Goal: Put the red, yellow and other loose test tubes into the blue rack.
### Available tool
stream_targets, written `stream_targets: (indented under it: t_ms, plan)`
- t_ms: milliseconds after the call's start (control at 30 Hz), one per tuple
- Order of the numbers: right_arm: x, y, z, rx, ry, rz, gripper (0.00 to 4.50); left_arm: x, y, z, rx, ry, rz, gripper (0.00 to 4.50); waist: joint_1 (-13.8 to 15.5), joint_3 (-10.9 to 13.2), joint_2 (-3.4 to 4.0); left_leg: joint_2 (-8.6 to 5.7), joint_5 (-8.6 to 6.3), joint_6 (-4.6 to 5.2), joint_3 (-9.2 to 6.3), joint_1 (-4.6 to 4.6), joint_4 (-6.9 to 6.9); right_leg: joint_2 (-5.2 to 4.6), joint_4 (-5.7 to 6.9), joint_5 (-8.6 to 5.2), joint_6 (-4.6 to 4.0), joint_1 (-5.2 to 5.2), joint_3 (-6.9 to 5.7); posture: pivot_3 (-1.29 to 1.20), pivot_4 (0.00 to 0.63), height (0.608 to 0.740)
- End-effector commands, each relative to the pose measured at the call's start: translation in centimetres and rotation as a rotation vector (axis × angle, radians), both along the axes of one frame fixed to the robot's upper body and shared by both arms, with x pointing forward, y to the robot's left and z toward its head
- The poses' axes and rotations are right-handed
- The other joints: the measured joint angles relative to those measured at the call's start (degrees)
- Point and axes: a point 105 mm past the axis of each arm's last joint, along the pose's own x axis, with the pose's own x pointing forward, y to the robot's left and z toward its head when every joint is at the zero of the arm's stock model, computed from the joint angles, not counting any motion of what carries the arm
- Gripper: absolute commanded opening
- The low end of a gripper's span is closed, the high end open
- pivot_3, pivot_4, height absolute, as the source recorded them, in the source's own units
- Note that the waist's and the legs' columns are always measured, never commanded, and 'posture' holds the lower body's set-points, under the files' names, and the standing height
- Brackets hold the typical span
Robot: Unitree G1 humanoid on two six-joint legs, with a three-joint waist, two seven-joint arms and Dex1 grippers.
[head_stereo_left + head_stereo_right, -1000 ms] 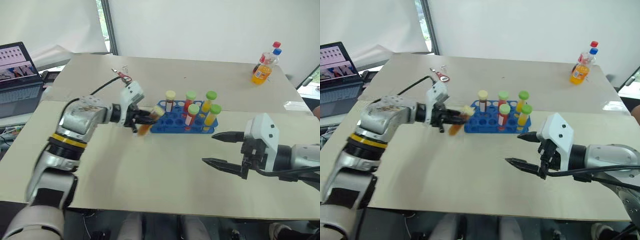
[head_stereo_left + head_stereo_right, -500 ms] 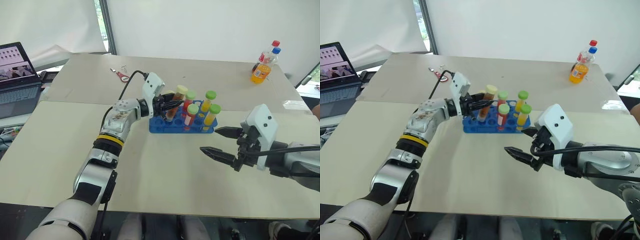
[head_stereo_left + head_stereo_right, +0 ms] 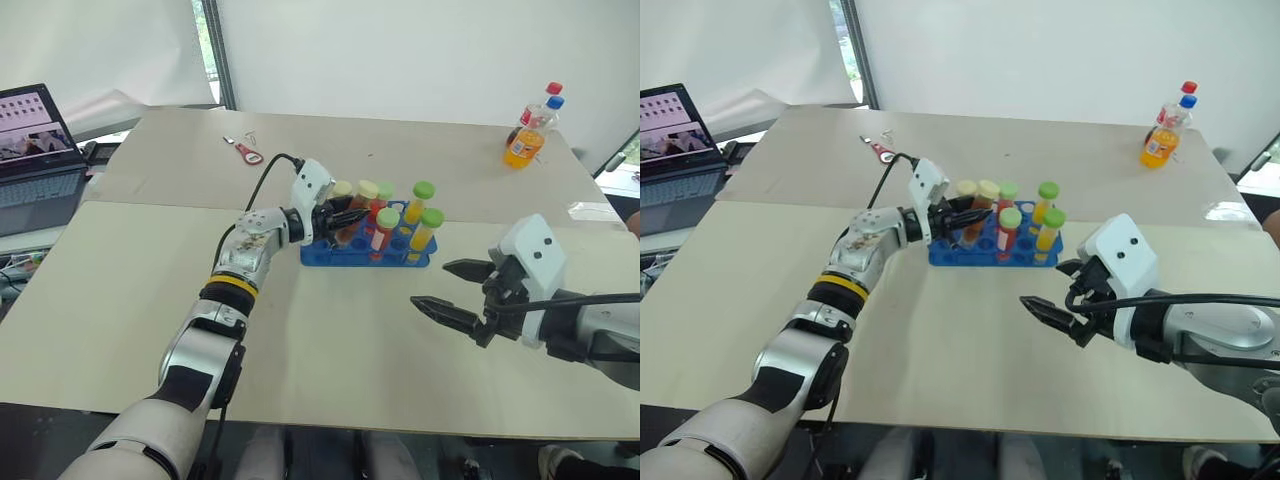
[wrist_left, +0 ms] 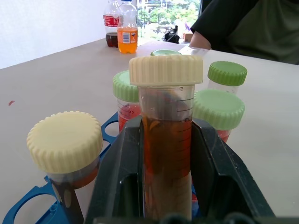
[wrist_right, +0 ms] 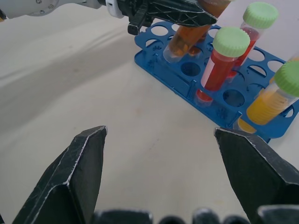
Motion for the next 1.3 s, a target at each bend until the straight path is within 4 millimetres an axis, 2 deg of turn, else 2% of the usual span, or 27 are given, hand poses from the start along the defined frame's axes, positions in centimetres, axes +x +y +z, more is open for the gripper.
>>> stream_targets:
  t_ms: [33,233,367,500,567,600,667,767,967,1000,1033,1133,1300]
  plan:
    - [0.1,0.1,0.9,0.001,-0.063,-0.013,4.09,0.3,0.2,0.2,-0.034,-0.039,0.038,0.87,0.0,0.0,0.0,0.0,0.0,0.0,0.0,0.0,0.0,0.0,-0.01,0.0,0.0,0.01,0.0,0.0,0.15,0.74]
    - [1.2,-0.6,1.4,-0.008,-0.156,-0.106,4.09,-0.2,0.3,-0.5,-0.115,-0.05,0.072,0.87,0.0,0.0,0.0,0.0,0.0,0.0,-0.01,0.04,0.0,-0.01,0.0,0.0,0.01,0.04,0.0,0.0,0.15,0.74]
    - [2.0,-0.9,2.5,0.007,-0.296,-0.177,4.09,-1.0,0.9,-1.6,-0.138,-0.078,0.105,0.87,0.0,-0.1,0.02,0.0,0.0,0.0,-0.02,0.06,0.0,-0.02,0.02,0.01,0.02,0.06,0.01,0.0,0.15,0.74]
    - [2.1,-0.8,2.6,0.029,-0.34,-0.173,4.09,-1.2,1.2,-2.3,-0.127,-0.113,0.151,0.87,0.0,-0.1,0.02,0.0,0.0,0.0,-0.03,0.06,0.0,-0.01,0.01,0.01,0.02,0.05,0.02,0.0,0.15,0.74]
    - [2.1,-0.8,2.6,0.045,-0.347,-0.162,4.09,-1.4,1.4,-2.4,-0.127,-0.123,0.151,1.87,-0.1,-0.1,0.02,-0.01,0.0,0.0,-0.02,0.06,0.0,-0.01,0.0,0.01,0.02,0.06,0.02,0.0,0.15,0.74]
    - [2.1,-1.0,2.6,0.04,-0.358,-0.161,4.09,-1.6,1.4,-2.4,-0.118,-0.128,0.138,2.12,-0.1,-0.1,0.03,0.0,0.0,0.0,-0.02,0.06,0.0,-0.01,0.0,0.01,0.02,0.06,0.02,0.0,0.15,0.74]
    - [2.4,-1.4,2.7,0.037,-0.359,-0.159,4.09,-2.1,2.2,-2.8,-0.065,-0.152,0.116,3.12,-0.3,-0.1,0.04,-0.01,0.0,0.0,-0.02,0.07,0.0,0.0,0.01,0.01,0.02,0.05,0.02,0.0,0.15,0.74]
    - [2.7,-2.1,2.7,0.031,-0.356,-0.157,4.09,-3.3,4.0,-3.3,0.006,-0.18,0.082,4.46,-0.8,-0.1,0.04,0.03,0.0,0.0,-0.02,0.09,-0.01,0.04,0.03,0.01,0.01,0.04,0.02,0.0,0.15,0.74]
    - [2.9,-4.0,2.7,-0.047,-0.319,-0.07,4.09,-5.5,9.2,-2.9,0.153,-0.113,0.08,4.46,-0.9,-0.1,0.06,0.11,0.0,0.0,-0.01,0.11,-0.01,0.04,0.04,0.01,0.01,0.05,0.02,0.0,0.15,0.74]
    - [3.0,-4.5,2.9,-0.059,-0.314,-0.055,4.09,-5.6,10.3,-2.6,0.191,-0.107,0.1,4.46,-0.8,-0.1,0.06,0.12,0.0,0.0,-0.02,0.11,-0.01,0.03,0.03,0.01,0.01,0.05,0.02,0.0,0.15,0.74]
    - [3.0,-5.1,3.1,-0.062,-0.301,-0.028,4.3,-5.7,11.6,-2.2,0.22,-0.084,0.114,4.49,-0.6,-0.1,0.06,0.12,0.0,-0.01,-0.02,0.12,-0.01,0.03,0.04,0.01,0.01,0.06,0.01,0.0,0.15,0.74]
    - [3.0,-6.6,3.7,-0.088,-0.272,0.029,4.3,-6.2,14.6,-0.6,0.323,-0.1,0.14,4.49,-0.7,-0.1,0.07,0.12,0.0,-0.01,0.03,0.18,0.0,0.03,0.01,0.01,0.01,0.1,0.01,0.0,0.15,0.74]
    - [3.2,-8.3,4.1,-0.179,-0.24,0.1,4.3,-6.9,19.0,0.7,0.501,-0.064,0.206,4.49,-0.8,-0.1,0.08,0.14,0.0,-0.01,0.15,0.25,-0.09,0.05,-0.01,-0.01,-0.01,0.08,0.01,0.0,0.15,0.74]
